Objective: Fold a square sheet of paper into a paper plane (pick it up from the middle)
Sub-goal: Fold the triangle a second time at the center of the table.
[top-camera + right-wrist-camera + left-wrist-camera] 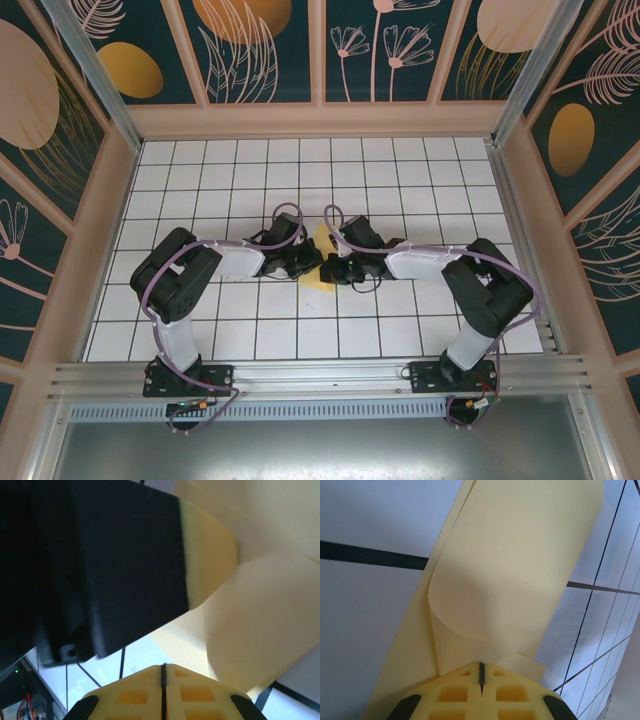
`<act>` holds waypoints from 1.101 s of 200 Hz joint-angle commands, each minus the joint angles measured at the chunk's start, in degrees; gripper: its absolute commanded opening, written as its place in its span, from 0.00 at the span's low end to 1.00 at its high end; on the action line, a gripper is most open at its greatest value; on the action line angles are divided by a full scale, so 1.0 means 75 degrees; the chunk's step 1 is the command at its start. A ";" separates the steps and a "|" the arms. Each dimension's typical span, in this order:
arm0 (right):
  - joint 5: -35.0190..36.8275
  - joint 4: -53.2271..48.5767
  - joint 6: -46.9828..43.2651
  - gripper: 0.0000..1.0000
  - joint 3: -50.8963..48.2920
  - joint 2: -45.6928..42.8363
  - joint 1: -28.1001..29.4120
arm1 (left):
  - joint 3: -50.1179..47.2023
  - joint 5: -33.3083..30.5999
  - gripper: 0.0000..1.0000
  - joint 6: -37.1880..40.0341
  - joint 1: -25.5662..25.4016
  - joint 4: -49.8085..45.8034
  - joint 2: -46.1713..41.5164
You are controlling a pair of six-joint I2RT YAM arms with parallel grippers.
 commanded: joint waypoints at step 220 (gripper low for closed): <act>-0.0558 0.1144 0.0661 0.10 -0.0766 -0.0154 -0.0341 | -0.0061 -0.0063 0.00 0.0203 -0.0021 -0.0485 0.0288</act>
